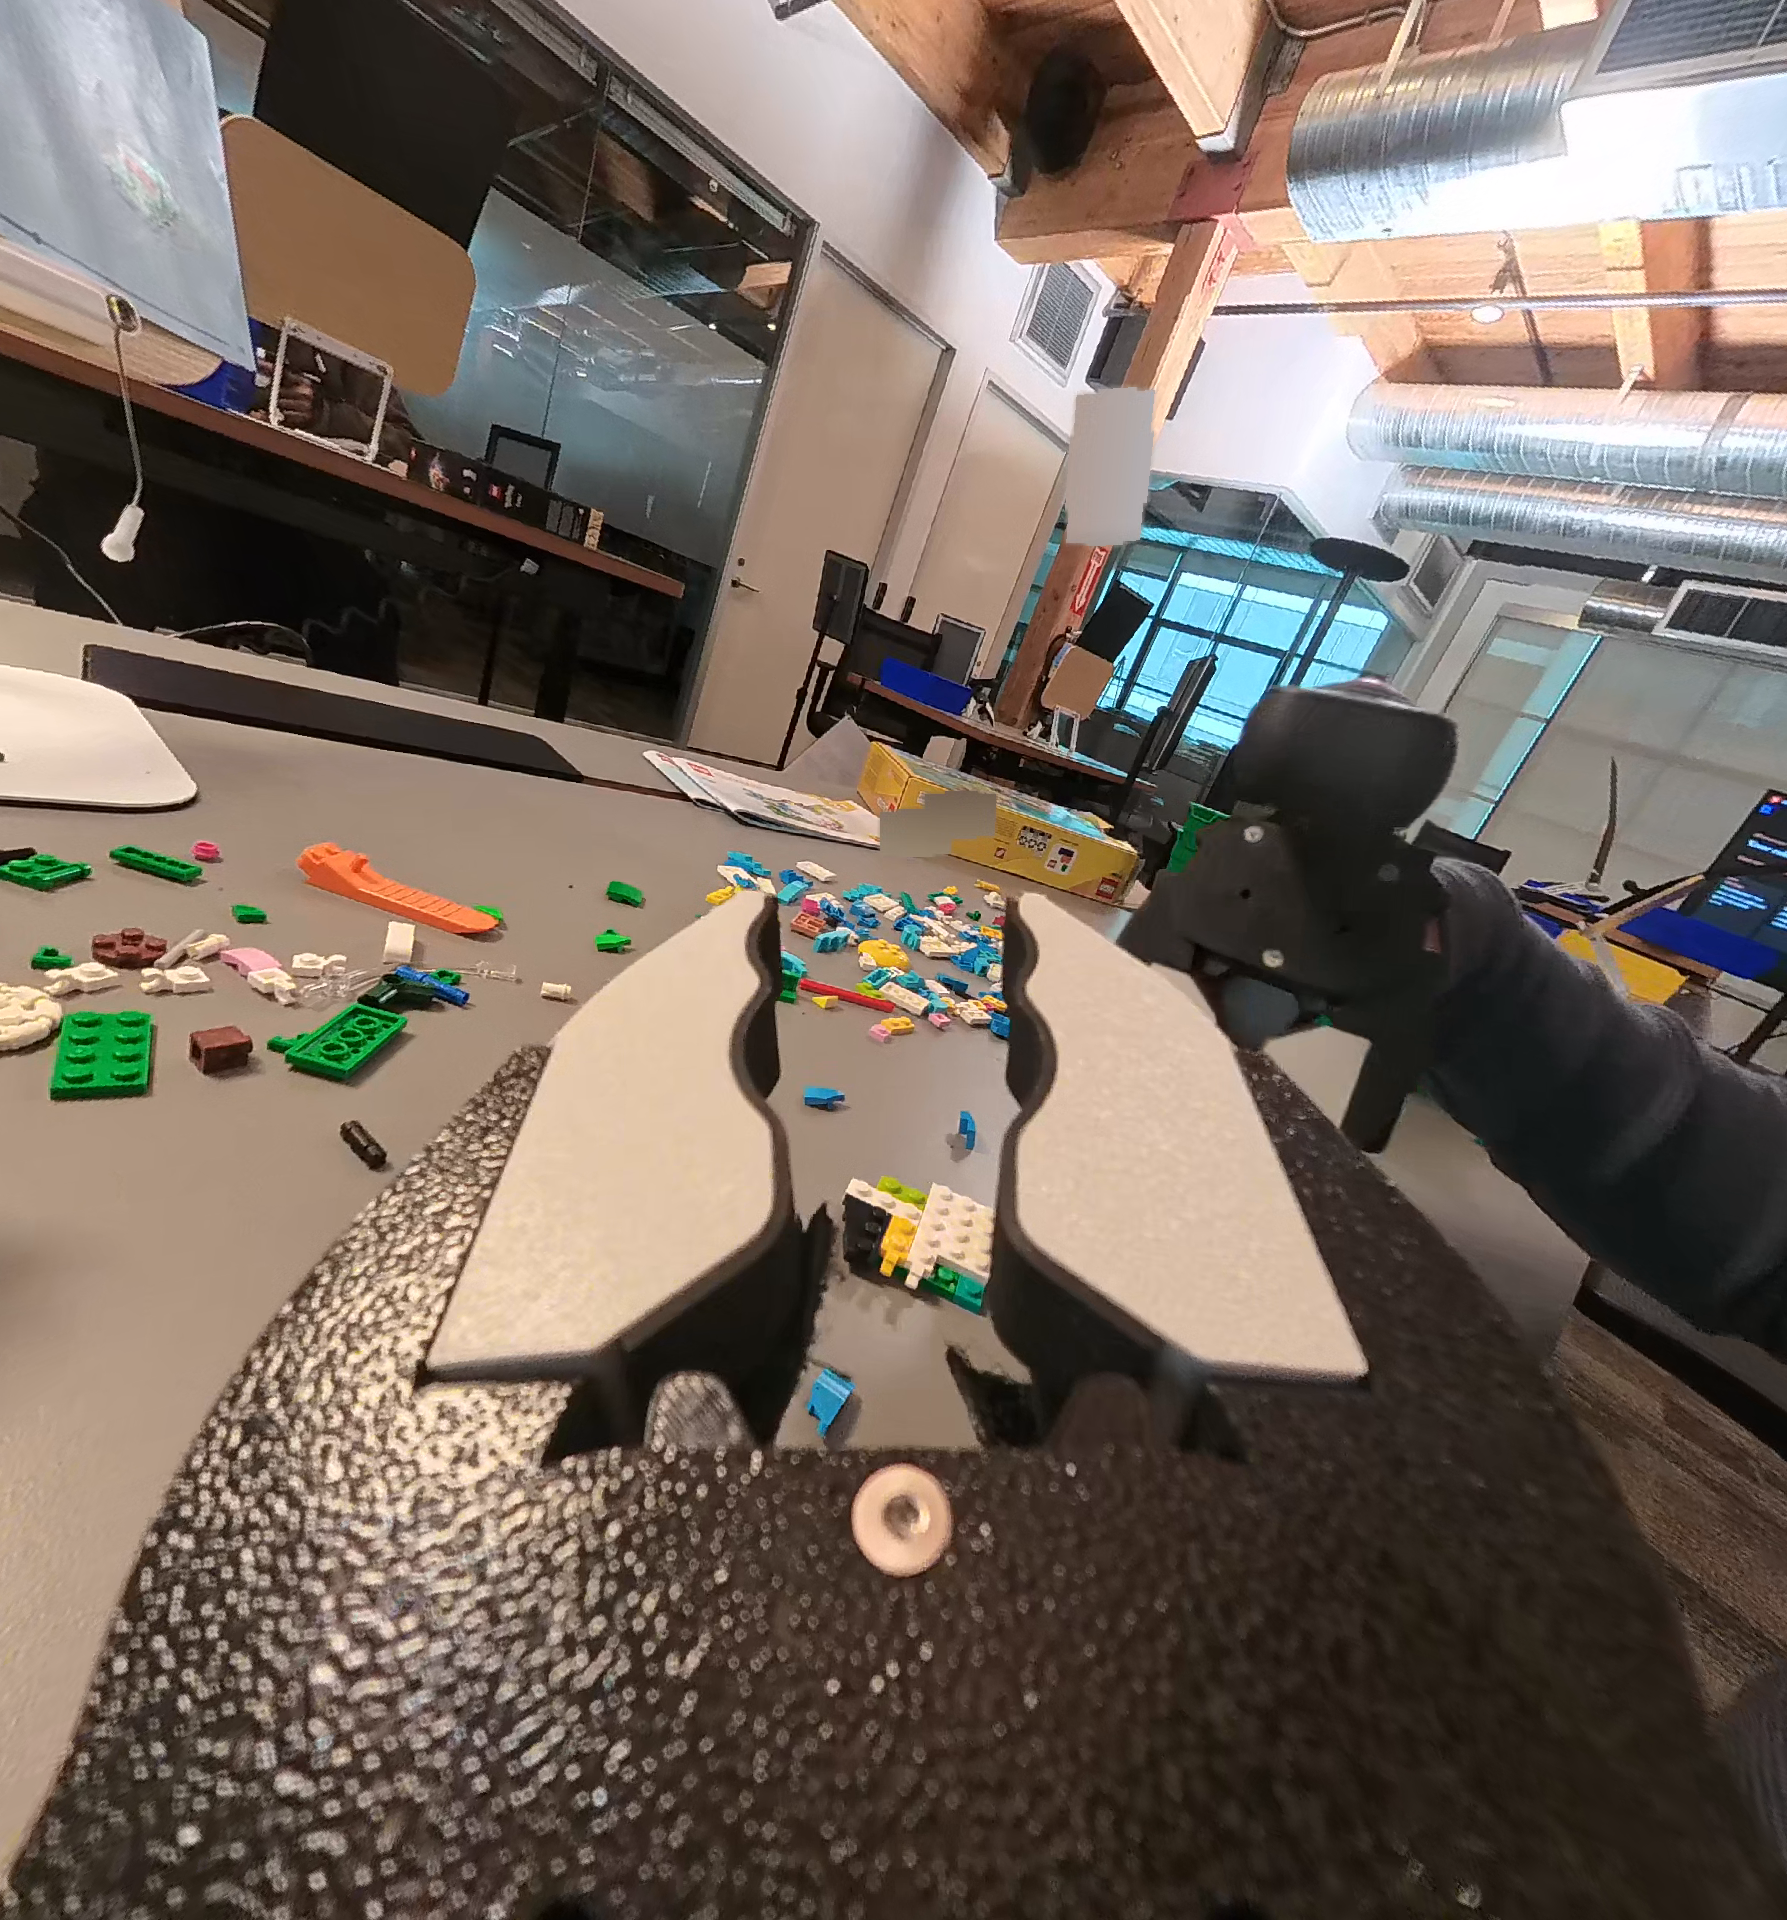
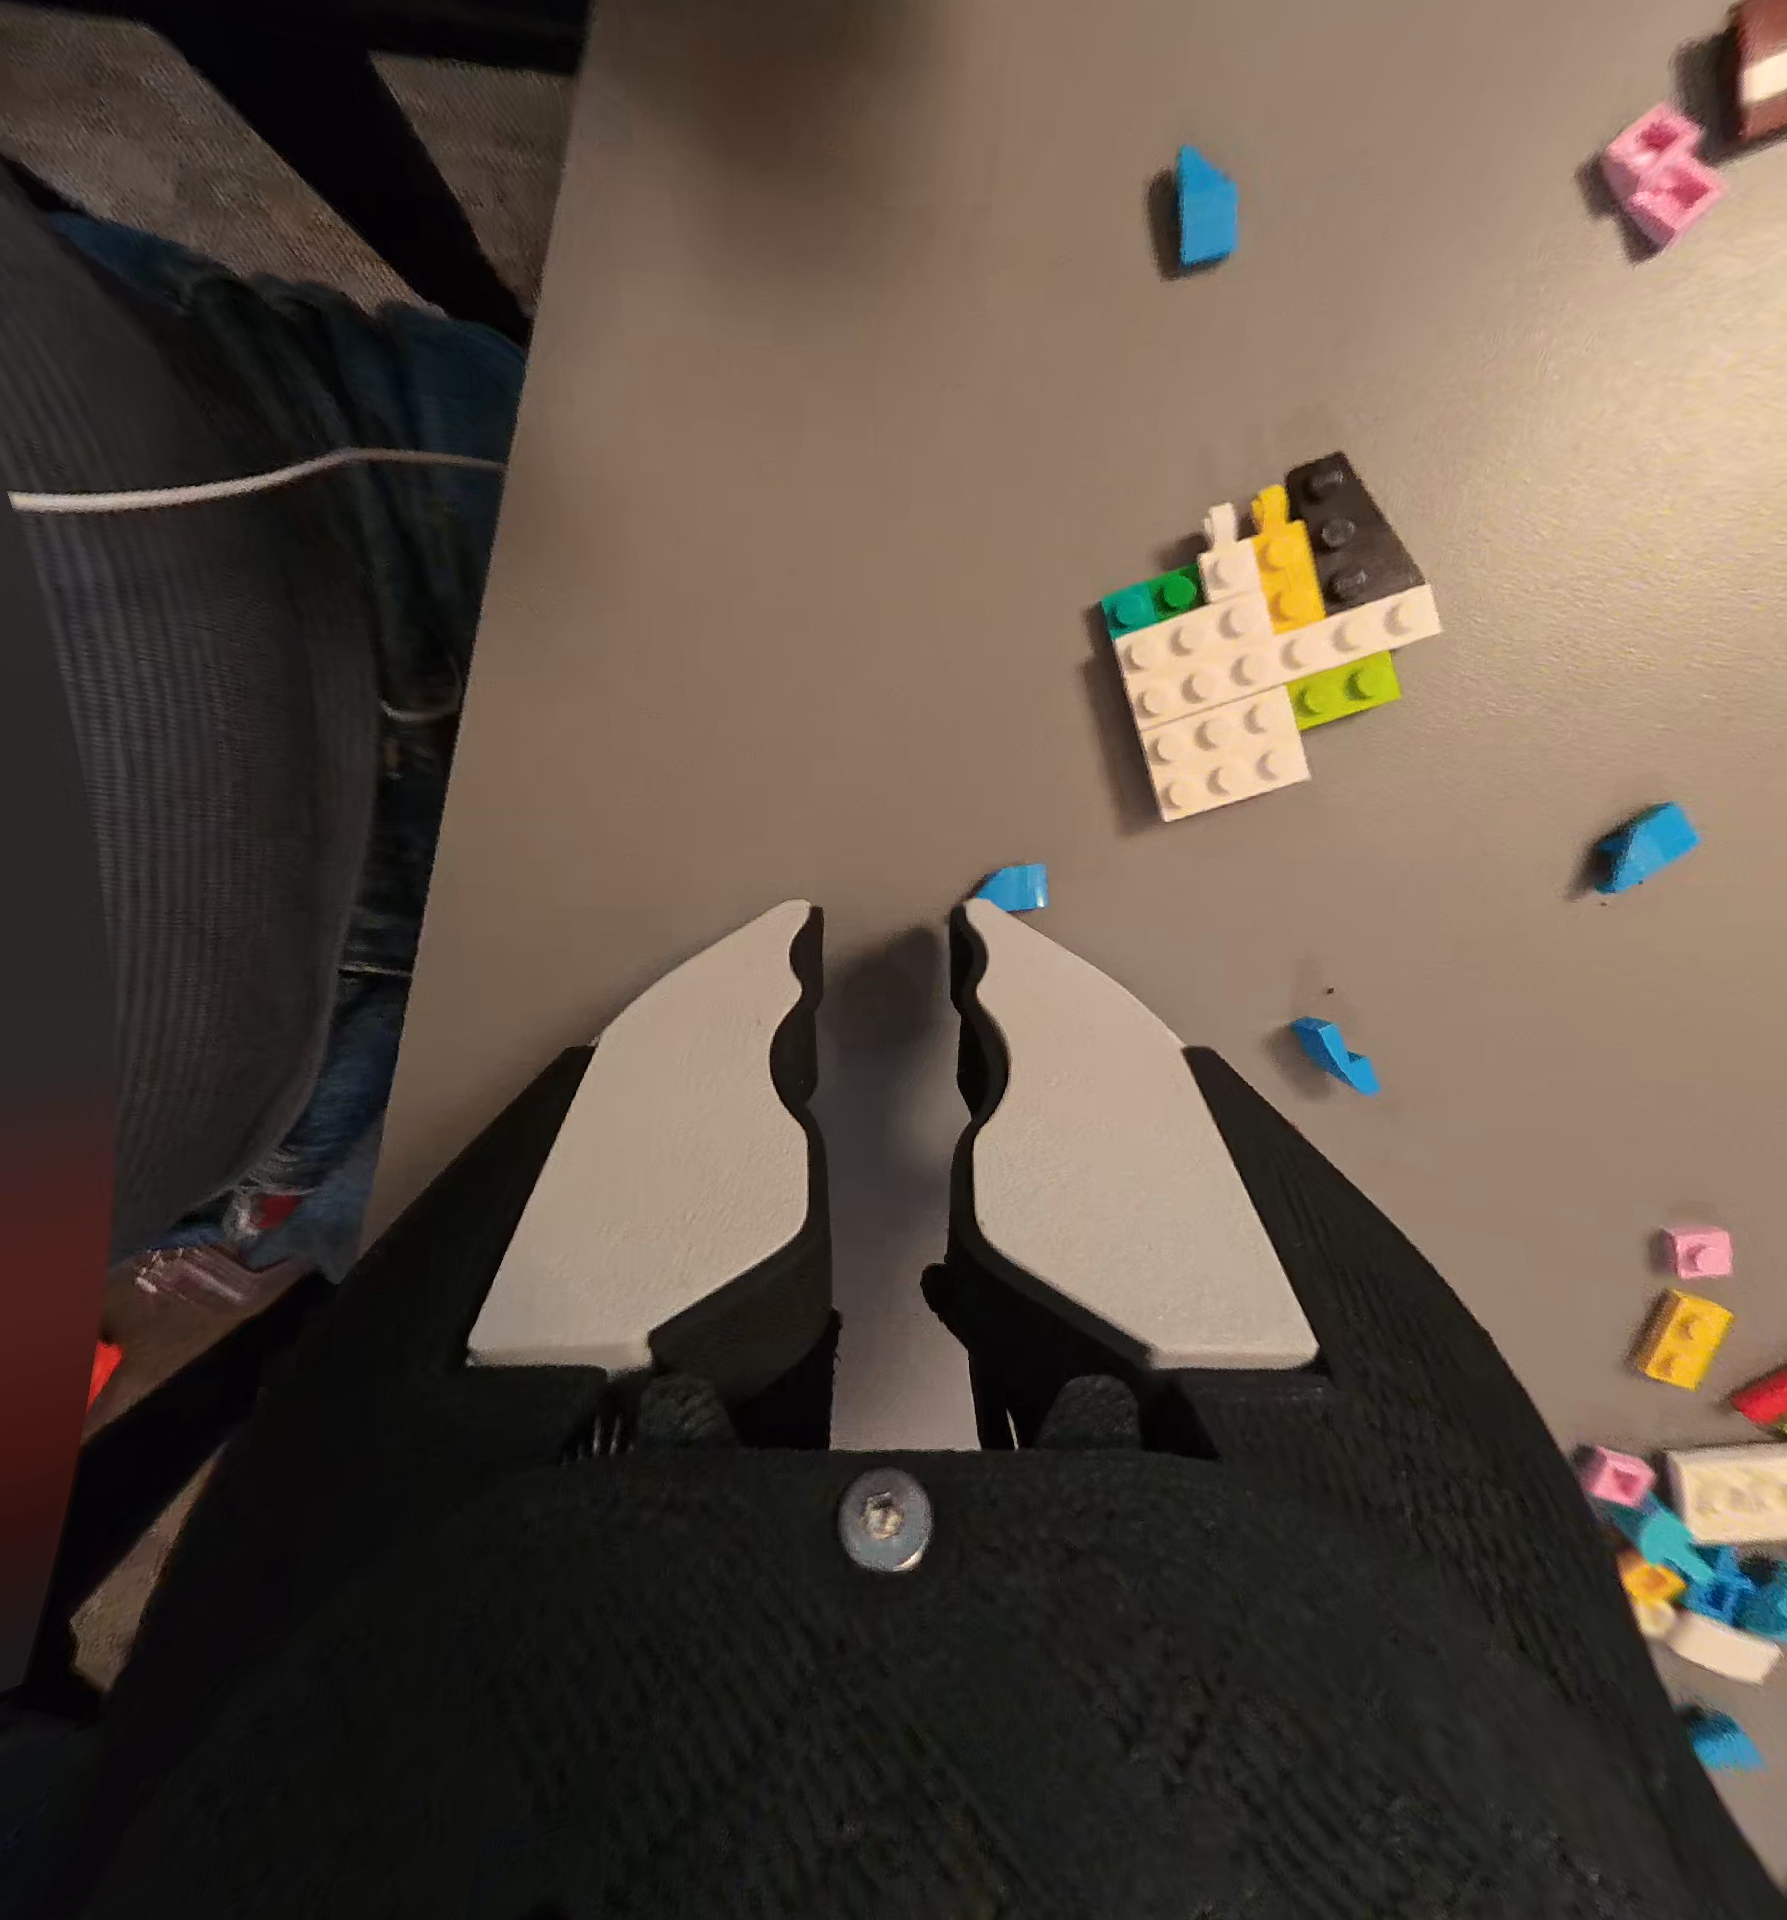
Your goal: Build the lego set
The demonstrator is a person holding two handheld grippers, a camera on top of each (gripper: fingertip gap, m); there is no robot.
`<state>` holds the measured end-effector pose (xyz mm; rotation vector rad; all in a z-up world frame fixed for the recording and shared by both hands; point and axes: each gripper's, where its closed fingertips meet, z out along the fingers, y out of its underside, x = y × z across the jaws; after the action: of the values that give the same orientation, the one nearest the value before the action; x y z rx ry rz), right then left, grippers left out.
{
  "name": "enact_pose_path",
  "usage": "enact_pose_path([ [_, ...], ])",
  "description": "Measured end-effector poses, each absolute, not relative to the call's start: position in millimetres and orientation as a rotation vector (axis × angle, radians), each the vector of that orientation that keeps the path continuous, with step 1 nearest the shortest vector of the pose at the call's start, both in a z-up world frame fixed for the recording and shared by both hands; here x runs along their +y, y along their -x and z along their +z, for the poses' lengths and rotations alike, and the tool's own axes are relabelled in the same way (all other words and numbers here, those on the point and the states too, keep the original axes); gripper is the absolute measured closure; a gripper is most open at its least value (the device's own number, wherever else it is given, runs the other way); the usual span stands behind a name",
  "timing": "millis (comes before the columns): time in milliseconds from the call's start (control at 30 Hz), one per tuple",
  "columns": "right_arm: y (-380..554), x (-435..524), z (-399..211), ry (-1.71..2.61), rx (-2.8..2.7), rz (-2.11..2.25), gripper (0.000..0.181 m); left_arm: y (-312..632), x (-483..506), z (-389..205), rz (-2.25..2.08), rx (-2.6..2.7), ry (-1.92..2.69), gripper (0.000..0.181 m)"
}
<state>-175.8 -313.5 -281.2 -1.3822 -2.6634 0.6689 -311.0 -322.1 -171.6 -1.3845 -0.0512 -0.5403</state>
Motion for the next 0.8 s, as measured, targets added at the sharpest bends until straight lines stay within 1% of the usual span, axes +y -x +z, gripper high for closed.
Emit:
enact_pose_path([
  [233, 176, -307, -289, 1.422, -2.614, 0.635, 0.161, 311, -322, -172, -0.543, -0.052, 1.388, 0.141],
  [533, 185, -323, -279, 1.357, -2.571, 0.792, 0.161, 312, -322, -172, -0.557, -0.059, 1.386, 0.141],
  [800, 179, -299, -288, 1.37, -2.536, 0.684, 0.164, 311, -321, -173, -0.567, -0.06, 1.389, 0.141],
])
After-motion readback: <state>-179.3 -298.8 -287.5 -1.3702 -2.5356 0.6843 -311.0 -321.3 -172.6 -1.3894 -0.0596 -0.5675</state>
